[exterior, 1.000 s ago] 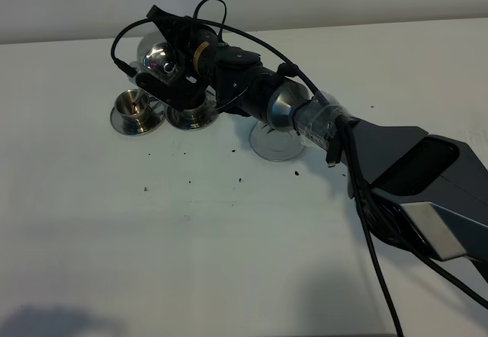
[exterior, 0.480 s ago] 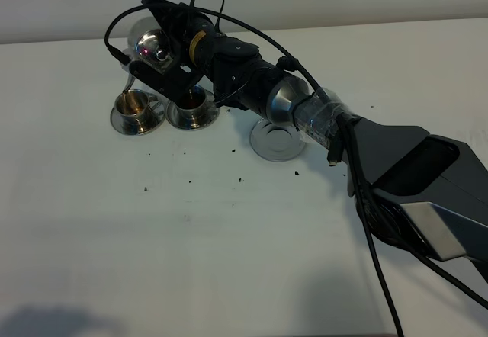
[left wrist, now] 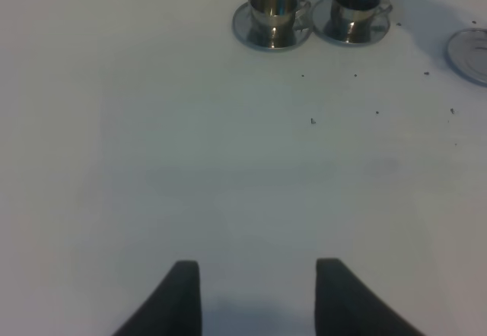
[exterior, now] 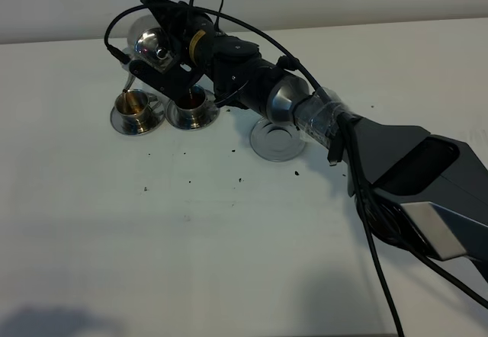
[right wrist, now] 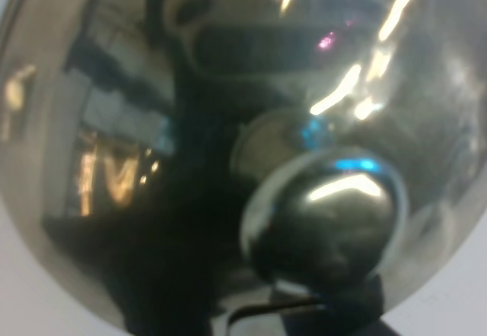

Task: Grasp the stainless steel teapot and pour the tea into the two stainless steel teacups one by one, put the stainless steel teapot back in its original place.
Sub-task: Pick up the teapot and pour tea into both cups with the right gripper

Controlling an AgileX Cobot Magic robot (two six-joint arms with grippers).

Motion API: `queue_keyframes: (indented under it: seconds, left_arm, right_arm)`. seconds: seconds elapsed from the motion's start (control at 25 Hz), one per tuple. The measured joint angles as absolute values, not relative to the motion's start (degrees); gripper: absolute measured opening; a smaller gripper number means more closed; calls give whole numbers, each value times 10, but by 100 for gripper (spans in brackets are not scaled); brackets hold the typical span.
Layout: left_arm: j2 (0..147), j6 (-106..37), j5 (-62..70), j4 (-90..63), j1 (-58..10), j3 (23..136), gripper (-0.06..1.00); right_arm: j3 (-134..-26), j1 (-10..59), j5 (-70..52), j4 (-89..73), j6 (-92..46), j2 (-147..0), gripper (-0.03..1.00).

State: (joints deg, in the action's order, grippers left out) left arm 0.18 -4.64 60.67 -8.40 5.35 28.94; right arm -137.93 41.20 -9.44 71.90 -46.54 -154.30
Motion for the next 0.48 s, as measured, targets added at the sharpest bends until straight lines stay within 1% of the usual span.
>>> queue_keyframes:
  seconds: [0.48]
  left_arm:
    - [2, -46, 607, -84, 54, 289, 39]
  right_arm:
    - [-1379, 397, -79, 717, -452, -1543, 18]
